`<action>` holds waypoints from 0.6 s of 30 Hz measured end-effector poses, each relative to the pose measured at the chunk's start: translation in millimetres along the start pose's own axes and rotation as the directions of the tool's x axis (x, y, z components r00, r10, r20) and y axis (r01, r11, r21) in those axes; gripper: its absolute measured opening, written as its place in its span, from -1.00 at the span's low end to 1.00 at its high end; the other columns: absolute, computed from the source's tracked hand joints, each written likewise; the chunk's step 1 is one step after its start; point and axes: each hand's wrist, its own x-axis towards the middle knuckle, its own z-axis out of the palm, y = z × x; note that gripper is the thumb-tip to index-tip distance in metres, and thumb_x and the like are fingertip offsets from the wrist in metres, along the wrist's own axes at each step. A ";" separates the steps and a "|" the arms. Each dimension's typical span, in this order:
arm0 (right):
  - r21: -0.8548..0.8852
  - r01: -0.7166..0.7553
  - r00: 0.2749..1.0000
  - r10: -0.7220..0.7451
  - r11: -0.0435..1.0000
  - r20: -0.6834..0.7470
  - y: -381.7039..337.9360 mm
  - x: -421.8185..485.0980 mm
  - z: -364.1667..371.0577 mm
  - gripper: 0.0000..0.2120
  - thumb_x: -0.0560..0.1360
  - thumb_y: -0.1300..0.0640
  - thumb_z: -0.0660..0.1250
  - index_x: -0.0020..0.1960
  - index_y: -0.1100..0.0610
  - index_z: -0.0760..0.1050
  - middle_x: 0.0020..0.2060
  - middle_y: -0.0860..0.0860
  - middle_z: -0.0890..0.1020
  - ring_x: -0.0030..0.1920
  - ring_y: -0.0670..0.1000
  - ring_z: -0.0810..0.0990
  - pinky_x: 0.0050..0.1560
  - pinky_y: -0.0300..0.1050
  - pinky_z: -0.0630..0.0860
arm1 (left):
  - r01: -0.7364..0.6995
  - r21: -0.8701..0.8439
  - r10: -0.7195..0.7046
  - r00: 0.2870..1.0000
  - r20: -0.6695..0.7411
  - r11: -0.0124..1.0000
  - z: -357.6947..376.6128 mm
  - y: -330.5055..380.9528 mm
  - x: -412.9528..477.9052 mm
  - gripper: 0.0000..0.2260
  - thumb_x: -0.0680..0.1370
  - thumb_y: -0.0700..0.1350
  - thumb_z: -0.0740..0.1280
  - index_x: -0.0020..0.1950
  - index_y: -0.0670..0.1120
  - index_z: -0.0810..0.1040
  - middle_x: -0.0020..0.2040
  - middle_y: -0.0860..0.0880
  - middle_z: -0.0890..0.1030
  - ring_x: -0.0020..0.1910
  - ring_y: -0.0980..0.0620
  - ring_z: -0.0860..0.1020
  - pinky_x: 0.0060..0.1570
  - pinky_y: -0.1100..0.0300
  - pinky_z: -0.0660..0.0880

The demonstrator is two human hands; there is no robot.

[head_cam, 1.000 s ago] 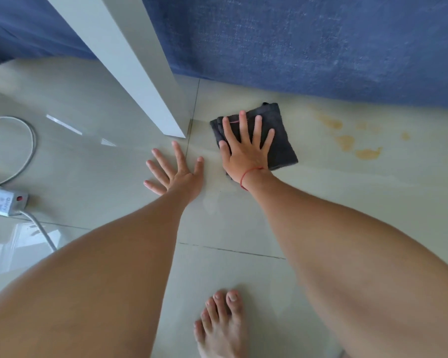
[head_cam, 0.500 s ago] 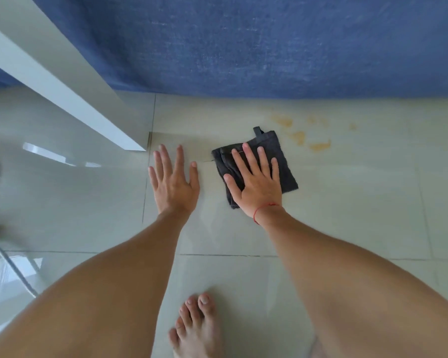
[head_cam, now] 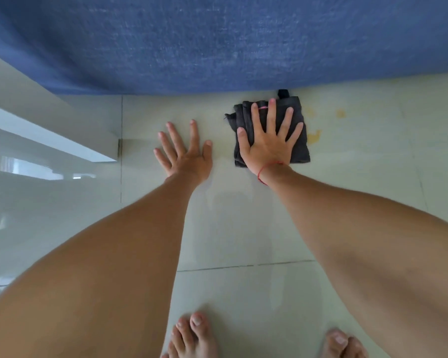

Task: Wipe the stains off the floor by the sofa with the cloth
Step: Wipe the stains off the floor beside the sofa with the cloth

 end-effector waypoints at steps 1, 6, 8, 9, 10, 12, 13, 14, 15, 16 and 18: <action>0.000 0.006 1.000 -0.006 1.000 0.007 -5.6 3.7 0.3 -0.41 0.59 -0.24 -0.10 0.56 -0.11 -0.09 0.58 -0.01 -0.13 0.54 0.27 -0.20 0.45 0.37 -0.25 | 0.009 -0.007 -0.009 1.000 0.019 1.000 -1.2 0.6 0.6 -0.46 0.62 0.24 -0.15 0.53 0.22 -0.32 0.53 -0.07 -0.44 0.51 -0.12 -0.42 0.43 -0.14 -0.39; -0.026 0.144 0.989 -0.143 0.989 0.042 -20.8 15.1 -0.4 -0.44 0.61 -0.19 -0.10 0.57 -0.08 -0.08 0.58 -0.06 -0.10 0.54 0.28 -0.19 0.44 0.38 -0.25 | 0.026 -0.001 -0.025 0.999 0.042 1.000 -2.2 2.2 1.7 -0.46 0.61 0.24 -0.13 0.53 0.24 -0.32 0.53 -0.05 -0.44 0.52 -0.11 -0.41 0.46 -0.13 -0.36; -0.043 0.263 0.963 -0.259 0.964 0.070 -17.7 9.2 -1.3 -0.45 0.62 -0.18 -0.09 0.57 -0.08 -0.07 0.57 -0.09 -0.09 0.54 0.26 -0.17 0.46 0.38 -0.22 | 0.036 -0.010 -0.035 0.998 0.044 0.999 -3.5 3.5 0.6 -0.46 0.61 0.25 -0.13 0.53 0.26 -0.30 0.54 -0.04 -0.43 0.52 -0.10 -0.40 0.47 -0.11 -0.35; -0.047 0.322 0.945 -0.318 0.945 0.081 -15.2 2.8 -0.8 -0.45 0.62 -0.18 -0.08 0.57 -0.08 -0.07 0.57 -0.10 -0.07 0.55 0.24 -0.16 0.47 0.36 -0.20 | 0.042 -0.016 -0.041 0.998 0.048 0.999 -4.4 4.3 0.3 -0.46 0.61 0.25 -0.12 0.53 0.26 -0.30 0.54 -0.04 -0.43 0.52 -0.10 -0.40 0.47 -0.11 -0.35; -0.047 0.371 0.926 -0.366 0.927 0.091 -11.8 -5.4 -0.4 -0.45 0.62 -0.17 -0.07 0.56 -0.08 -0.05 0.57 -0.10 -0.05 0.56 0.22 -0.14 0.48 0.34 -0.18 | 0.049 -0.018 -0.048 0.997 0.058 0.999 -5.6 4.9 -0.1 -0.46 0.61 0.25 -0.13 0.53 0.26 -0.30 0.54 -0.04 -0.43 0.52 -0.09 -0.40 0.48 -0.10 -0.35; -0.034 0.435 0.897 -0.430 0.900 0.105 -0.4 -25.5 0.6 -0.46 0.61 -0.17 -0.08 0.56 -0.08 0.00 0.57 -0.10 0.02 0.56 0.19 -0.07 0.49 0.28 -0.13 | 0.060 -0.010 -0.059 0.995 0.085 0.998 -8.5 5.3 -2.5 -0.47 0.61 0.25 -0.14 0.53 0.27 -0.31 0.53 -0.03 -0.44 0.52 -0.09 -0.41 0.48 -0.10 -0.35; -0.030 0.450 0.889 -0.444 0.893 0.115 7.8 -36.6 0.5 -0.46 0.60 -0.17 -0.09 0.56 -0.08 0.04 0.56 -0.10 0.07 0.56 0.18 -0.03 0.50 0.25 -0.11 | 0.060 -0.009 -0.059 0.994 0.091 0.998 -9.8 5.4 -3.6 -0.46 0.61 0.24 -0.14 0.53 0.26 -0.31 0.53 -0.03 -0.44 0.52 -0.09 -0.41 0.48 -0.10 -0.34; -0.030 0.452 0.887 -0.445 0.892 0.126 17.8 -46.5 -0.8 -0.46 0.59 -0.17 -0.11 0.55 -0.08 0.07 0.56 -0.10 0.10 0.56 0.17 0.01 0.50 0.22 -0.09 | 0.057 -0.013 -0.055 0.994 0.090 0.998 -10.8 5.5 -4.4 -0.46 0.62 0.25 -0.13 0.53 0.26 -0.30 0.53 -0.03 -0.44 0.52 -0.09 -0.41 0.48 -0.09 -0.34; -0.033 0.440 0.891 -0.432 0.897 0.137 30.0 -53.8 -2.1 -0.45 0.58 -0.18 -0.14 0.55 -0.09 0.07 0.55 -0.11 0.12 0.56 0.15 0.03 0.50 0.19 -0.08 | 0.052 -0.018 -0.050 0.995 0.087 0.998 -11.1 4.9 -5.0 -0.46 0.62 0.25 -0.13 0.54 0.26 -0.30 0.54 -0.03 -0.43 0.52 -0.09 -0.40 0.48 -0.09 -0.34; -0.037 0.410 0.905 -0.401 0.911 0.142 43.2 -58.4 -4.1 -0.44 0.57 -0.19 -0.17 0.55 -0.11 0.05 0.55 -0.13 0.10 0.56 0.13 0.01 0.51 0.16 -0.10 | 0.046 -0.023 -0.044 0.996 0.083 0.999 -11.4 4.0 -5.7 -0.46 0.62 0.25 -0.12 0.54 0.25 -0.29 0.54 -0.03 -0.42 0.52 -0.09 -0.40 0.48 -0.08 -0.34; -0.038 0.302 0.946 -0.295 0.952 0.138 68.0 -61.9 -7.9 -0.44 0.57 -0.21 -0.21 0.55 -0.14 -0.05 0.56 -0.17 -0.01 0.57 0.08 -0.08 0.52 0.11 -0.17 | 0.035 -0.035 -0.033 0.996 0.078 0.999 -11.4 2.6 -7.2 -0.47 0.62 0.24 -0.12 0.54 0.25 -0.28 0.54 -0.02 -0.42 0.53 -0.09 -0.40 0.48 -0.08 -0.35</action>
